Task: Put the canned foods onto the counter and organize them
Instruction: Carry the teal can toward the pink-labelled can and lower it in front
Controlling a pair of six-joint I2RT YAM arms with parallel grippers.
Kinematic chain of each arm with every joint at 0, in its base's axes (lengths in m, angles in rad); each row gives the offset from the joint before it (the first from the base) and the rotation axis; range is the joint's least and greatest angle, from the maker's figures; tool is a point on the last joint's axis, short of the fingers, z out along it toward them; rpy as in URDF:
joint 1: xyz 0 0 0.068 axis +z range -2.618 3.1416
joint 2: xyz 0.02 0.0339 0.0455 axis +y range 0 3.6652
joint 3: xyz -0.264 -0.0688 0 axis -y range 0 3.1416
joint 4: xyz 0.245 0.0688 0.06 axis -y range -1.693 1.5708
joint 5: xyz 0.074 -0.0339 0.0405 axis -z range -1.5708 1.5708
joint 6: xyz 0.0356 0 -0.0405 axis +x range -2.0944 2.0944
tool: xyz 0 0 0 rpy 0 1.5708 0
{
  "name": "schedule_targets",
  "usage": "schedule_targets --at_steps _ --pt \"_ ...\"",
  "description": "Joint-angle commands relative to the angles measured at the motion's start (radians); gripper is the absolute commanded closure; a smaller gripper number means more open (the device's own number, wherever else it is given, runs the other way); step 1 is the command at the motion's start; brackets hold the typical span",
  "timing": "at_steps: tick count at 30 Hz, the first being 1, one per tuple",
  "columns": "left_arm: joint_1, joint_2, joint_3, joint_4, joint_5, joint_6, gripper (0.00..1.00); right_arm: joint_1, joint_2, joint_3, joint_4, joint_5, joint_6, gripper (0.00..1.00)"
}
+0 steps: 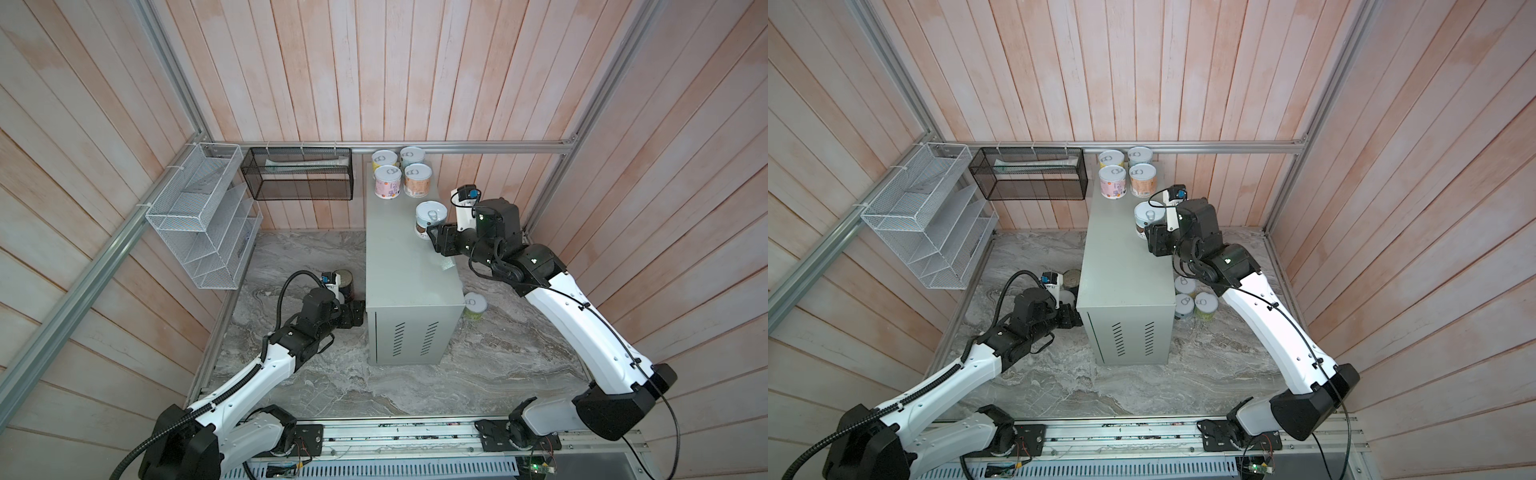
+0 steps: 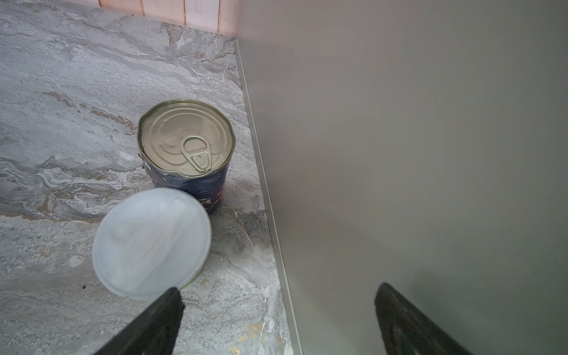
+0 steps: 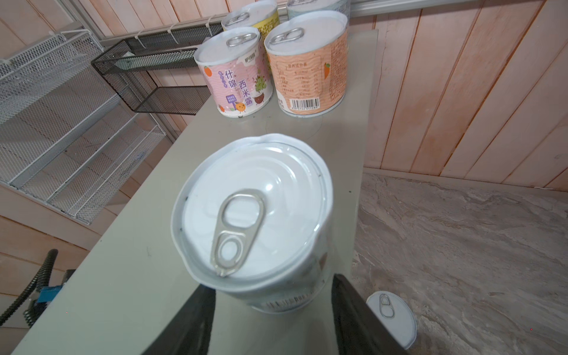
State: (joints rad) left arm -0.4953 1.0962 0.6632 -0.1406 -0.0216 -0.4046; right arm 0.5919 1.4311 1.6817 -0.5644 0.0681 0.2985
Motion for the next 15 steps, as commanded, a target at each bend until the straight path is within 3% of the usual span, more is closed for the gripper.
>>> schedule_targets --at_steps 1,15 --pt "0.007 0.01 -0.01 0.027 0.015 -0.001 0.01 -0.021 0.026 -0.005 0.067 -0.013 -0.017 0.41" --pt "0.014 0.018 -0.018 0.03 0.012 -0.004 0.01 -0.065 0.094 0.019 0.153 -0.076 -0.026 0.42"
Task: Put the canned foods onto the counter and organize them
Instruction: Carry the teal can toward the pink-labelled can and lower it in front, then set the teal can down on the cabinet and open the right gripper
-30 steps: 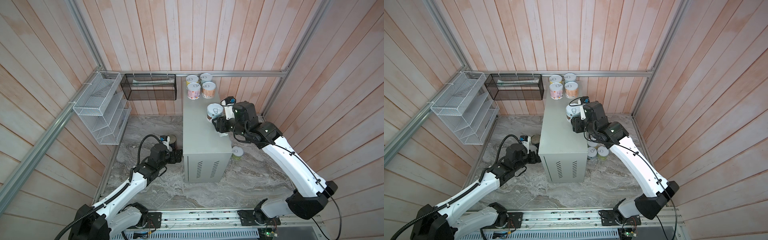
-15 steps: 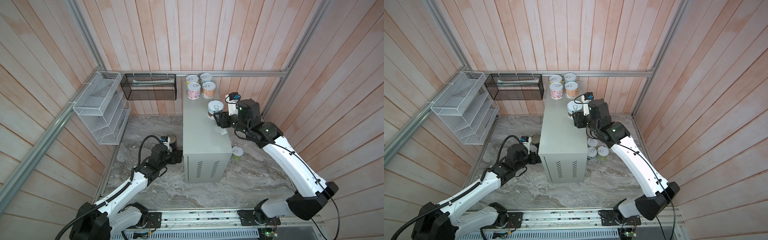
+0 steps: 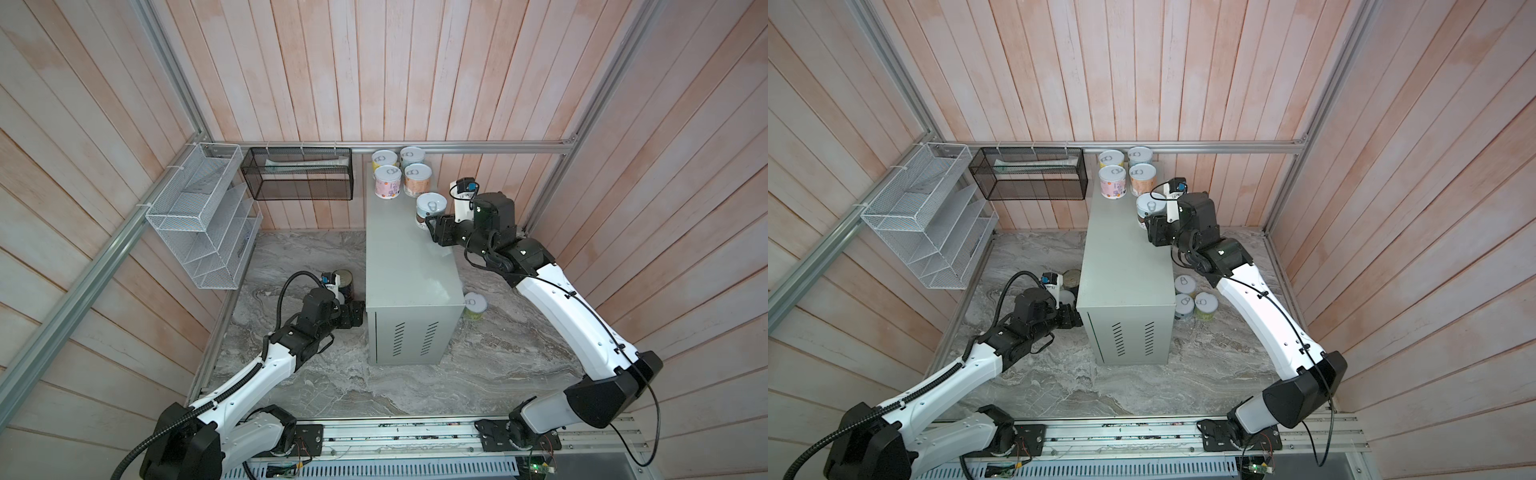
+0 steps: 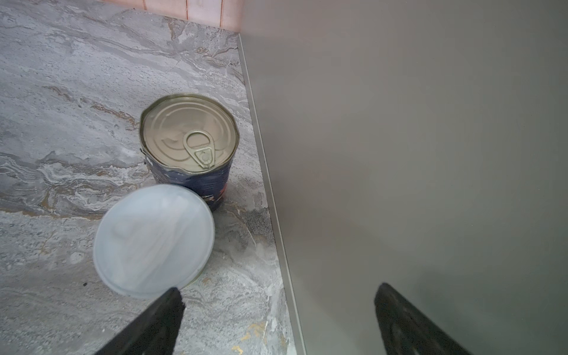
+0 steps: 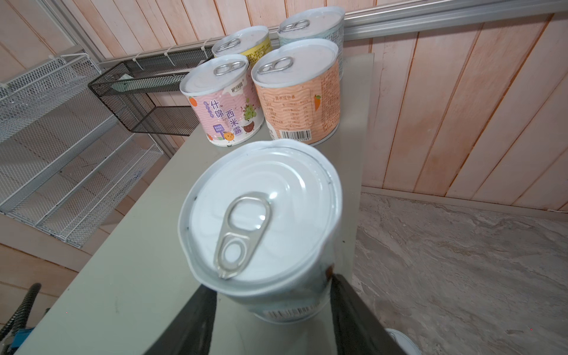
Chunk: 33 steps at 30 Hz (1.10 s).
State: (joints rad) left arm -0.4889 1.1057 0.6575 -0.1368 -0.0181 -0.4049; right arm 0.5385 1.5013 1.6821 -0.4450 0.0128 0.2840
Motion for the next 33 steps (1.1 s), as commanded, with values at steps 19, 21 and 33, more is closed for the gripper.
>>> schedule_targets --at_steps 19,21,33 --pt "0.017 0.037 -0.006 0.032 0.01 -0.003 0.01 -0.034 0.13 0.118 0.048 -0.043 -0.032 0.42" --pt "0.016 0.04 -0.005 0.033 0.012 -0.005 0.01 -0.035 0.141 0.129 0.045 -0.044 -0.032 0.42" --pt "0.02 0.046 -0.011 0.04 0.007 -0.008 0.01 -0.045 0.195 0.187 0.029 -0.068 -0.034 0.42"
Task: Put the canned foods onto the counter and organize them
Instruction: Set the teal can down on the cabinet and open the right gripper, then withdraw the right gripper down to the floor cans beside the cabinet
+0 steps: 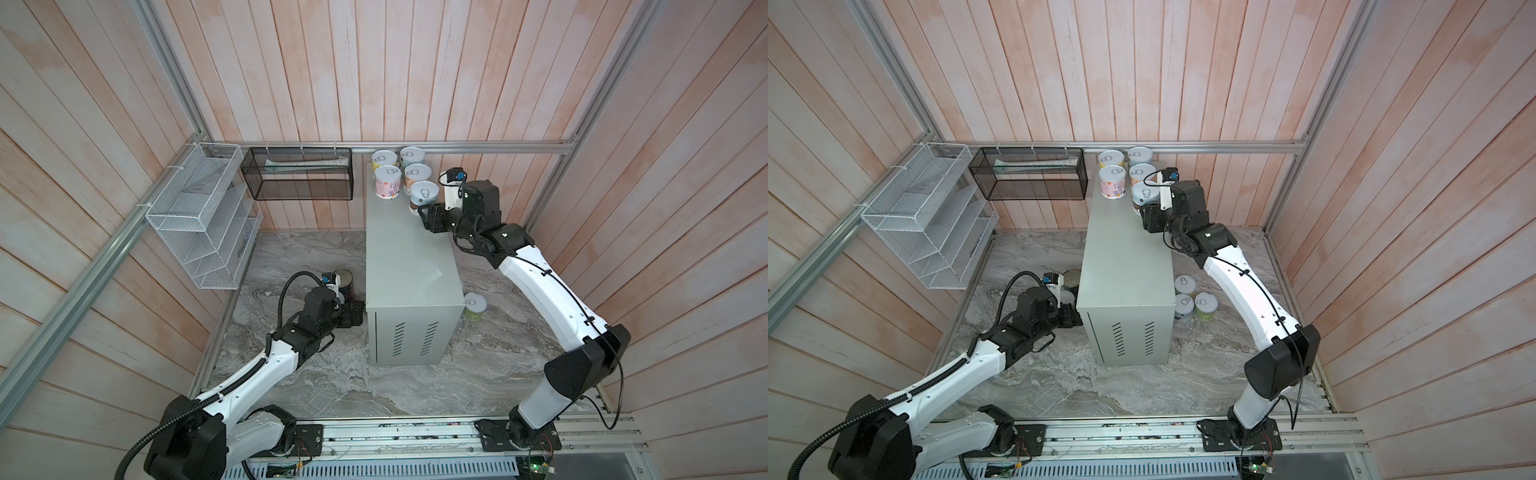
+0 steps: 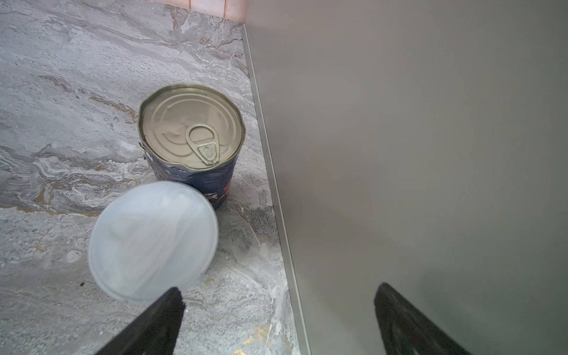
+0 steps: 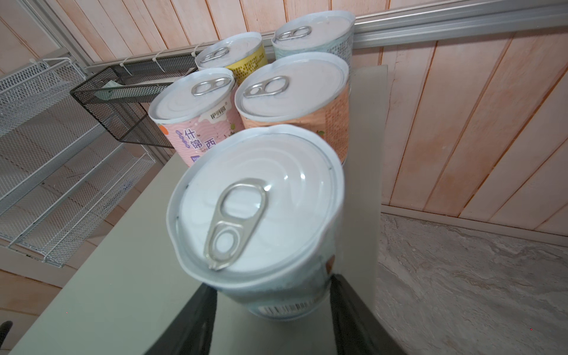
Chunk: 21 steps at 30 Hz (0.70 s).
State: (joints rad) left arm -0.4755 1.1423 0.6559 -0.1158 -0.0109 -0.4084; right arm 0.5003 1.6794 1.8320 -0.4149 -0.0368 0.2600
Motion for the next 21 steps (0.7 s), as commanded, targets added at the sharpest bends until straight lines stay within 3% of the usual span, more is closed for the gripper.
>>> schedule_targets --at_steps 1,13,21 --pt "0.007 0.011 -0.008 0.019 0.002 -0.004 0.01 -0.007 0.021 0.043 -0.003 -0.02 -0.008 0.42" --pt "0.009 0.004 -0.015 0.035 -0.014 0.006 0.0 -0.005 -0.013 0.056 -0.033 -0.043 0.008 0.42" --pt "0.009 0.003 -0.001 0.015 -0.055 0.021 0.0 -0.007 -0.235 -0.178 0.054 -0.021 0.044 0.41"
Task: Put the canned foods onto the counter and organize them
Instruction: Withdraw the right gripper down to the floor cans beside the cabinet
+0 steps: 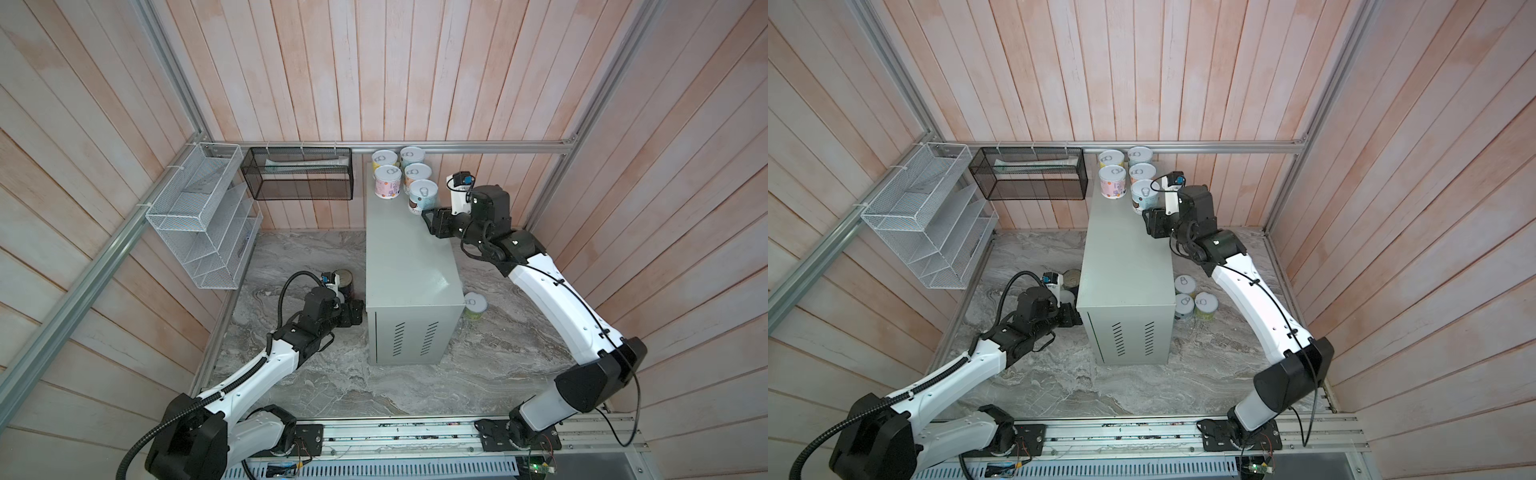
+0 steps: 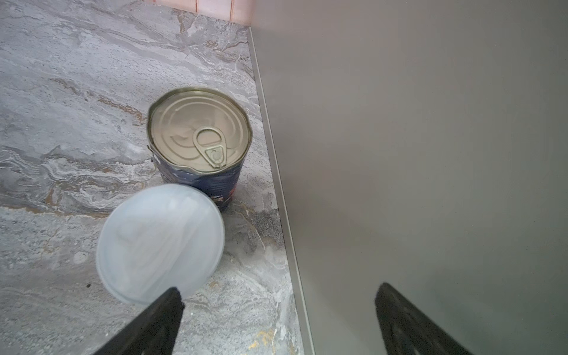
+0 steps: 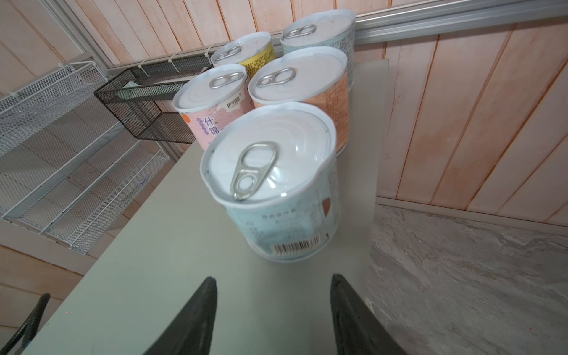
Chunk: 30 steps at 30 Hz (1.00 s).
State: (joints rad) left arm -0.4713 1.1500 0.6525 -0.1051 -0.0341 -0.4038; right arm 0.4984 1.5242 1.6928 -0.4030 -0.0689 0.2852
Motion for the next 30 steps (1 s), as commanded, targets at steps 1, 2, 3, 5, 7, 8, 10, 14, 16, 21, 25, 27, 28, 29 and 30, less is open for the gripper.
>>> schedule_targets --at_steps 1,2,3,5,7,8,10,14,16,21,25,27,28,29,30 --pt "0.005 -0.004 0.005 0.002 -0.037 0.02 0.0 -0.006 -0.109 -0.062 0.043 0.026 0.021 0.41" --pt "0.004 -0.007 0.008 -0.001 -0.041 0.021 0.0 -0.009 -0.138 -0.092 0.044 0.04 0.022 0.41" --pt "0.004 -0.005 0.011 -0.002 -0.043 0.025 0.0 -0.017 -0.16 -0.112 0.041 0.052 0.023 0.41" --pt "0.004 -0.003 0.021 -0.011 -0.047 0.032 0.0 -0.045 -0.211 -0.162 0.039 0.049 0.037 0.41" --pt "0.004 -0.001 0.03 -0.014 -0.046 0.034 0.0 -0.075 -0.26 -0.217 0.043 0.048 0.046 0.4" --pt "0.004 -0.002 0.031 -0.016 -0.041 0.032 0.0 -0.093 -0.285 -0.248 0.041 0.055 0.05 0.39" --pt "0.006 -0.004 0.032 -0.022 -0.037 0.027 0.0 -0.131 -0.33 -0.308 0.038 0.059 0.063 0.38" --pt "0.005 -0.02 0.027 -0.056 -0.056 0.014 0.0 -0.221 -0.415 -0.452 0.028 0.055 0.107 0.33" --pt "0.005 -0.028 0.022 -0.078 -0.073 0.011 0.0 -0.268 -0.444 -0.513 0.02 0.029 0.126 0.26" --pt "0.059 -0.019 0.015 -0.114 -0.081 -0.009 0.0 -0.309 -0.476 -0.647 0.038 -0.007 0.153 0.18" --pt "0.107 0.007 0.022 -0.108 -0.047 -0.007 0.0 -0.311 -0.453 -0.695 0.069 -0.039 0.168 0.16" --pt "0.116 0.025 0.028 -0.099 -0.041 -0.004 0.0 -0.311 -0.436 -0.696 0.074 -0.044 0.169 0.16" --pt "0.118 0.035 0.029 -0.092 -0.04 -0.003 0.0 -0.311 -0.432 -0.697 0.082 -0.05 0.173 0.15" --pt "0.118 0.043 0.031 -0.089 -0.039 0.0 0.0 -0.312 -0.429 -0.698 0.09 -0.055 0.173 0.15" --pt "0.12 0.05 0.031 -0.086 -0.039 0.001 0.0 -0.311 -0.427 -0.698 0.094 -0.058 0.175 0.15"
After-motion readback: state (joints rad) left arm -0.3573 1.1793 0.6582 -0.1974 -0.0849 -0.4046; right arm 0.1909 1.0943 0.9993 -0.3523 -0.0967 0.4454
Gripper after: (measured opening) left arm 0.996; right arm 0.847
